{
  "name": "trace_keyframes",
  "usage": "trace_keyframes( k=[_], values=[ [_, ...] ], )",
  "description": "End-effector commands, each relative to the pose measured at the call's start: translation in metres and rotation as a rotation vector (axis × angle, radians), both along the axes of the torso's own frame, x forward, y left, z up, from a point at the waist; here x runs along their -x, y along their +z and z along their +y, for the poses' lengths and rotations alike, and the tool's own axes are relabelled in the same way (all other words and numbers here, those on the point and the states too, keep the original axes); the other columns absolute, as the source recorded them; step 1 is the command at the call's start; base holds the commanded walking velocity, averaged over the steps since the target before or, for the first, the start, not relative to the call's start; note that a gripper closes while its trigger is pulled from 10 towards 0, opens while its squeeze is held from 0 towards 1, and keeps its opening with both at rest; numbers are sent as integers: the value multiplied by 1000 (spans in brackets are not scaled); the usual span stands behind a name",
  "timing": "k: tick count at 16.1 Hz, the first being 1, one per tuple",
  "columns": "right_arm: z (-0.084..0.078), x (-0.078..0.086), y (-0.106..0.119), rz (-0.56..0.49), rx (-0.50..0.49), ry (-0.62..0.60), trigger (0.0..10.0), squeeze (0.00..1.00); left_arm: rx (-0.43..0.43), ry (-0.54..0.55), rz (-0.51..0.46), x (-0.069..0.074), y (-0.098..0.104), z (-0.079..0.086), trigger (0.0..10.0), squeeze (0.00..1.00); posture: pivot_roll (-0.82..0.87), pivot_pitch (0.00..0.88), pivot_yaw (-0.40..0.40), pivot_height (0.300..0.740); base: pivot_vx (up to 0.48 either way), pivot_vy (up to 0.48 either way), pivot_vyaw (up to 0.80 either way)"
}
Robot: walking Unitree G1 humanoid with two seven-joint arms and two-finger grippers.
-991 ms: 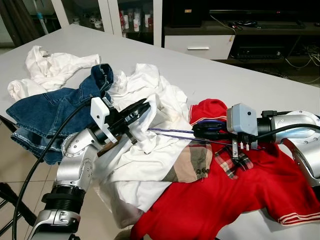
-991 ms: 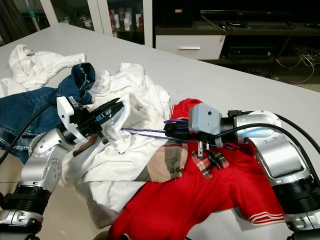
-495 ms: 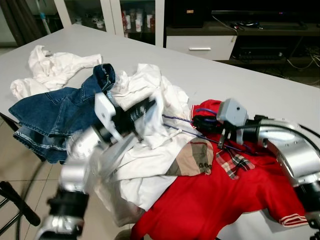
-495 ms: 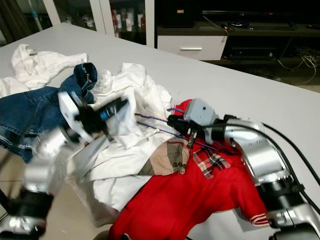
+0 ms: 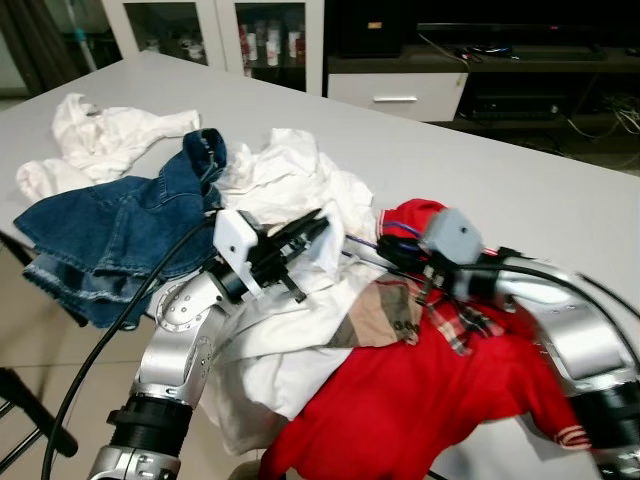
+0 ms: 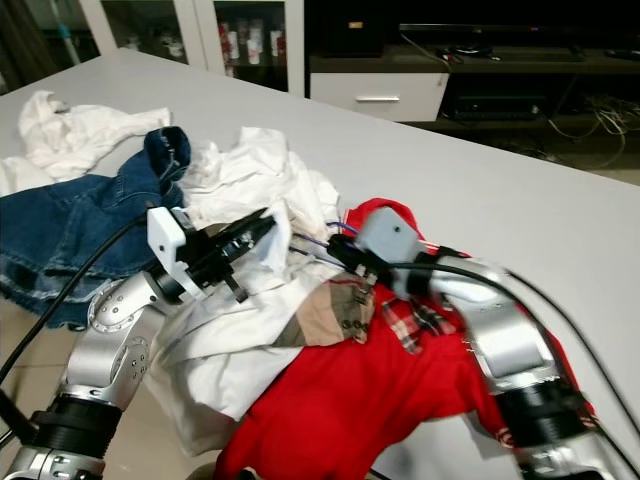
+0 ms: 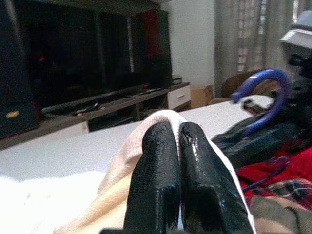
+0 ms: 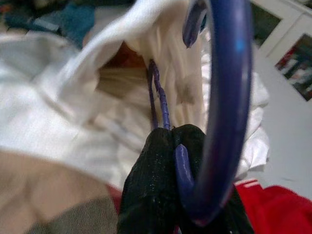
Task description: Hang hanger
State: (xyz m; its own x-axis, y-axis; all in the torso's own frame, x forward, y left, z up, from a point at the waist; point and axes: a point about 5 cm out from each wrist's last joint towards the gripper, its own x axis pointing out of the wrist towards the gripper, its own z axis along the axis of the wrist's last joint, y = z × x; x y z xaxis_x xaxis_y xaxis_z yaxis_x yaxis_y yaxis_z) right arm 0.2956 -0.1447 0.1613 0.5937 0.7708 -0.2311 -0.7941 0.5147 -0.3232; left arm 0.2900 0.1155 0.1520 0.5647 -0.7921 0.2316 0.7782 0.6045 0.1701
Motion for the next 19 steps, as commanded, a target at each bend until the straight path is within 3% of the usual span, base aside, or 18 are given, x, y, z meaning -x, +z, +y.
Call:
trace_keyframes(
  k=[1,6,15,19],
  values=[
    [3,-8,7,-22,-21,-38,10000,0,-33,-61,-83,3,14,-10,10000,0,39,0,23,740,0,0,0],
    [24,-25,28,-93,-121,-71,10000,0,-83,-141,-175,11,32,-24,10000,0,51,0,16,740,0,0,0],
    [17,-47,63,-196,-256,-228,10000,0,-91,-161,-200,17,38,-28,10000,0,49,2,6,740,0,0,0],
    [18,-59,93,-266,-385,-304,10000,0,-109,-129,-252,12,47,-33,10000,0,46,0,6,740,0,0,0]
  ],
)
